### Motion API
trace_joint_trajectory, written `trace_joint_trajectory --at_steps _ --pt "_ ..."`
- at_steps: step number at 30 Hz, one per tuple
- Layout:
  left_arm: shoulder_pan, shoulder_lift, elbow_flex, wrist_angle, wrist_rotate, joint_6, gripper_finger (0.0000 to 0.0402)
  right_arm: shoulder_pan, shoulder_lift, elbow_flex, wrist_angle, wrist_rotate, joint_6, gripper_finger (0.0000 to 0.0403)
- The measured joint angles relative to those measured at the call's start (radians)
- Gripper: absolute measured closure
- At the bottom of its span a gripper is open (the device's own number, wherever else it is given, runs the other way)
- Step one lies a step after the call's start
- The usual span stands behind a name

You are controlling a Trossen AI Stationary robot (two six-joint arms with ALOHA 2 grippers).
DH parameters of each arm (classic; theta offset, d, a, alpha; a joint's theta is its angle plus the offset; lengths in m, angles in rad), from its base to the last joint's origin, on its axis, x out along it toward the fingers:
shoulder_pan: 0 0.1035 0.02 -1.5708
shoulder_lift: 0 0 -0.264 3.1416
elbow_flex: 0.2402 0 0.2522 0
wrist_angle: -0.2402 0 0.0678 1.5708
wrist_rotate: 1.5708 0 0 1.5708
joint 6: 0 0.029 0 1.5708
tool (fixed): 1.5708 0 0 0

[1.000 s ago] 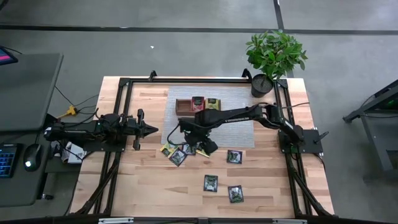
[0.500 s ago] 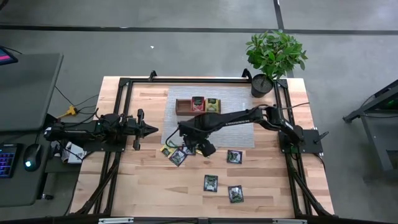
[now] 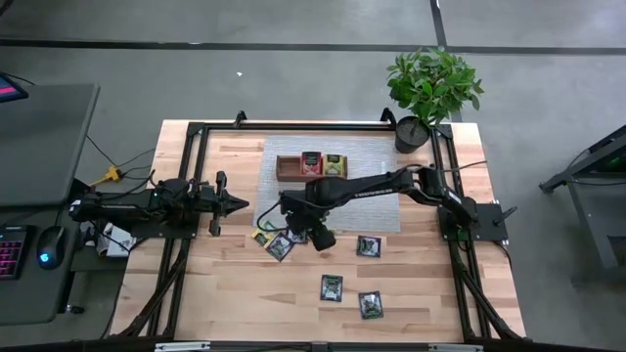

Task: Pick & Place Tea
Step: Put the yellow tea bag into the right section of the wooden organizer

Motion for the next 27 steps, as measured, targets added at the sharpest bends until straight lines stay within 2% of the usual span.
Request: trace_joint_trajectory --at_steps 6,17,23,27 --pt "0.0 0.0 0.0 0.0 0.0 0.0 0.0401 0.001 0.001 -0.012 -0.021 -0.012 0.008 0.0213" --pt "0.0 0.0 0.0 0.0 0.0 0.0 0.0401 0.006 0.005 -0.134 0.017 -0.009 -0.015 0.0203" --pt "0.0 0.0 0.0 0.0 0.0 0.0 0.0401 0.006 0.005 -0.134 0.025 0.069 -0.112 0.0185" --pt "0.0 0.0 0.0 0.0 0.0 0.0 0.0401 0.008 0.005 -0.133 0.031 0.083 -0.176 0.0179"
